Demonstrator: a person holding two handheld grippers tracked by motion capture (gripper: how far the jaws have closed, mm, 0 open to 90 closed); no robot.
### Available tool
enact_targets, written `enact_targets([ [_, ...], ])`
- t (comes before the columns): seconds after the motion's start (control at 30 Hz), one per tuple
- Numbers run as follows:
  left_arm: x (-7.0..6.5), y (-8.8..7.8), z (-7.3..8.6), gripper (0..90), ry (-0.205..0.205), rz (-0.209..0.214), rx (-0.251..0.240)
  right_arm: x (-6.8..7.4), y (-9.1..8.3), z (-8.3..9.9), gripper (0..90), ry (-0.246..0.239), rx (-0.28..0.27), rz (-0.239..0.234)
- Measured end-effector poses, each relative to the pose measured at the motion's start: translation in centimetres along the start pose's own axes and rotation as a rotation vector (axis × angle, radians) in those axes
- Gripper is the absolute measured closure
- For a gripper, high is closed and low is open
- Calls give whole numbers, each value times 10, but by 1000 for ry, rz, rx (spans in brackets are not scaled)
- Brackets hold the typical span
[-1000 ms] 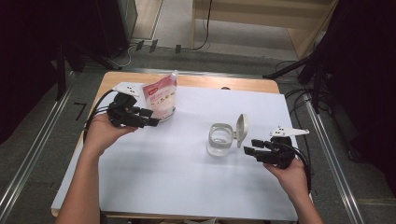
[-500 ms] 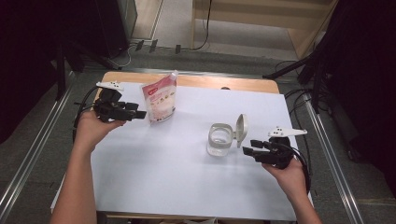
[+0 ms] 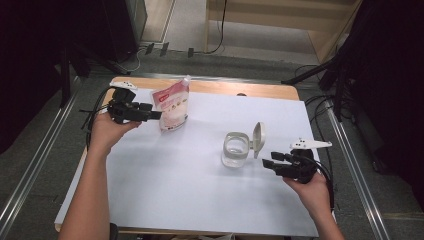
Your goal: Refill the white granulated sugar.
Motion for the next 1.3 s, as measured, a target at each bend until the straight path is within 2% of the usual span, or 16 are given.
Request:
enact_targets([
  [0.1, 1, 7, -5, 424, -13, -12, 0, -1, -1, 1, 491, 6, -2, 4],
  [0.3, 1, 19, -11, 503, -6, -22, 1, 0, -2, 4, 491, 5, 1, 11],
  [0.37, 1, 23, -12, 532, -15, -23, 2, 1, -2, 4, 491, 6, 1, 11],
  [0.43, 2, 27, -13, 538, -51, -23, -5, 2, -1, 5, 490, 0, 5, 11],
  [0.5, 4, 29, -15, 576, -73, -15, -22, 3, 0, 6, 490, -9, 7, 7],
  [0.7, 3, 28, -14, 737, -75, 2, -14, 7, 3, 5, 490, -16, 12, -4],
  [0.73, 3, 28, -14, 737, -95, 14, -12, 8, 4, 5, 490, -19, 10, -7],
  [0.77, 4, 28, -13, 762, -157, 24, -7, 11, 5, 4, 489, -24, 9, -18],
  [0.8, 4, 28, -14, 782, -171, 27, -8, 13, 5, 4, 486, -29, 9, -18],
  [0.83, 5, 28, -13, 846, -168, 24, -4, 14, 6, 4, 486, -32, 3, -23],
  [0.93, 3, 27, -13, 890, -148, 29, 9, 19, 5, 1, 493, -38, -23, -49],
  [1.03, 2, 28, -13, 900, -140, 30, 3, 23, 5, -1, 501, -36, -35, -67],
  [1.13, -1, 28, -16, 900, -131, 41, 7, 32, 5, -3, 513, -55, -34, -84],
  [1.17, -6, 26, -21, 900, -149, 81, -4, 34, 5, -3, 516, -62, -35, -89],
  [1.3, -17, 20, -27, 900, -129, 118, 2, 42, 8, -4, 539, -90, -30, -111],
])
Point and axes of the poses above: each handheld gripper's, and its own axes: y roughly forward along the jaws, z roughly out of its underside, x roughly to its left, the point moved 6 cm from there along y, roughly forward along the jaws, and after that the axes turned 8 degrees about -x, right-handed, at the moved point
